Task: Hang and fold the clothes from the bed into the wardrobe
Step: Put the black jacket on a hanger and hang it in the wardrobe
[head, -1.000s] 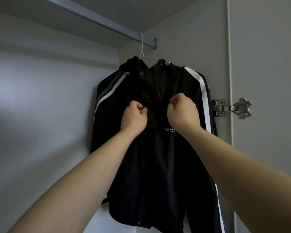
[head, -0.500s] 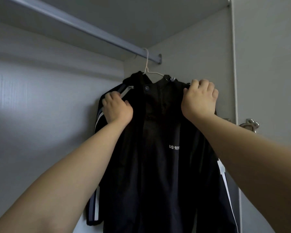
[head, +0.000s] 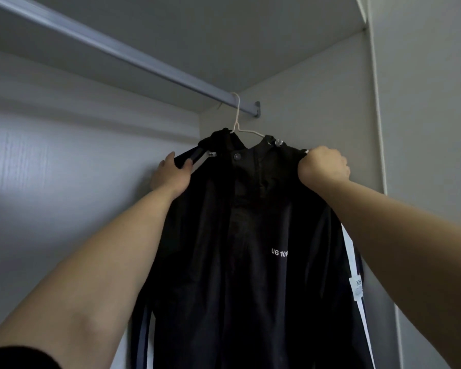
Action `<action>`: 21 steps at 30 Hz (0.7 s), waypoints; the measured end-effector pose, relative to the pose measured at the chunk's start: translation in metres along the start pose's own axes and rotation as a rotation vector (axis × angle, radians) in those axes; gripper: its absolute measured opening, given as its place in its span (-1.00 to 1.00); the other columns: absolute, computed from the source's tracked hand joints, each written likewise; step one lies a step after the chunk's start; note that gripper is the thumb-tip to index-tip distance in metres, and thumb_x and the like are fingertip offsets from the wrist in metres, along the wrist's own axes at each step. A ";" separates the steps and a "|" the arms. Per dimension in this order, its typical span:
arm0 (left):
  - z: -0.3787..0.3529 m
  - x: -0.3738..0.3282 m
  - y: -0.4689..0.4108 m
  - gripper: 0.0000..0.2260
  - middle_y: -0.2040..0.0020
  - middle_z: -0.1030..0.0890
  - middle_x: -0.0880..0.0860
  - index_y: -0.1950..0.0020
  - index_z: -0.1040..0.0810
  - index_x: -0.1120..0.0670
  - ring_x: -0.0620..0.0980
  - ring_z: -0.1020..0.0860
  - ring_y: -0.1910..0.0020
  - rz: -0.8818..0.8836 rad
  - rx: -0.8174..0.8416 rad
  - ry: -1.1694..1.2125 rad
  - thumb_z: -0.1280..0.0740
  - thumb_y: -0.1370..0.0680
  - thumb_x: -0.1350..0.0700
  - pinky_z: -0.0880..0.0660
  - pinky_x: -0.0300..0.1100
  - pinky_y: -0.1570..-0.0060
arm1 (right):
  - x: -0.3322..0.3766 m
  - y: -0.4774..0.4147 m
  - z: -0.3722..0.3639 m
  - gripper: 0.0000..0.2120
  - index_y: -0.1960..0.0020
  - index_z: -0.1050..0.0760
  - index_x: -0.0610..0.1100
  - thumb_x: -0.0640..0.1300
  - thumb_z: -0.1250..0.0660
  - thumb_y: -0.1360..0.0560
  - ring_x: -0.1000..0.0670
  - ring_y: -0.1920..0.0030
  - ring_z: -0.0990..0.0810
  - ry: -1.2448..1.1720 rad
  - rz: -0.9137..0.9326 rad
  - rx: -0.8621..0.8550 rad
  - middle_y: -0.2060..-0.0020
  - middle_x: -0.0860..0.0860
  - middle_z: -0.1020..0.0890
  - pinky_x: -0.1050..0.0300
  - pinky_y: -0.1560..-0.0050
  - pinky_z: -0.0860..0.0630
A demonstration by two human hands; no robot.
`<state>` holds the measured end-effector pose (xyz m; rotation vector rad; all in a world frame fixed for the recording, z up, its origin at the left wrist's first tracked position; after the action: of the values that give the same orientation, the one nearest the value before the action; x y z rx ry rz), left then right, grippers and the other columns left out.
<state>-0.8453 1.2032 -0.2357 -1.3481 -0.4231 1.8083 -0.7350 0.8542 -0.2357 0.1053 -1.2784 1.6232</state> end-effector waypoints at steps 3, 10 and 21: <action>-0.002 0.009 -0.009 -0.36 -0.57 -0.32 0.07 -0.64 -0.12 -0.08 0.19 -0.37 -0.48 0.069 0.018 0.107 -0.13 -0.61 -0.29 -0.35 0.10 -0.42 | -0.003 0.001 0.001 -0.62 -0.31 -0.50 -0.20 -0.04 -0.15 -0.60 -0.29 -0.31 -0.47 -0.063 -0.054 0.055 -0.29 -0.23 -0.53 -0.10 -0.34 -0.41; 0.003 0.033 -0.004 -0.54 -0.31 -0.57 0.18 -0.48 -0.41 0.10 0.16 -0.58 -0.13 0.193 0.114 0.370 -0.34 -0.60 0.01 -0.51 -0.11 0.07 | 0.002 0.016 0.010 -0.69 -0.28 -0.43 -0.20 -0.16 -0.17 -0.57 -0.31 -0.27 -0.49 -0.080 -0.008 0.083 -0.24 -0.24 -0.54 -0.14 -0.29 -0.46; 0.011 0.045 0.013 -0.30 -0.25 -0.59 0.07 -0.48 -0.39 0.05 0.13 -0.58 -0.14 0.107 0.123 0.218 -0.45 -0.37 0.36 -0.56 -0.07 -0.03 | 0.005 0.022 0.031 -0.70 -0.25 -0.48 -0.12 -0.22 -0.20 -0.53 -0.28 -0.23 -0.53 -0.082 0.018 0.080 -0.21 -0.20 -0.57 -0.14 -0.27 -0.50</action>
<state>-0.8643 1.2323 -0.2686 -1.4851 -0.1236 1.7194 -0.7681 0.8359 -0.2343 0.2121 -1.2797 1.7008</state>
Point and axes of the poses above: each hand's wrist, its own y-axis away from the middle knuckle, its own z-axis out of the back of the hand, x = y × z, the point moved 5 cm from there along -y, towards the middle knuckle
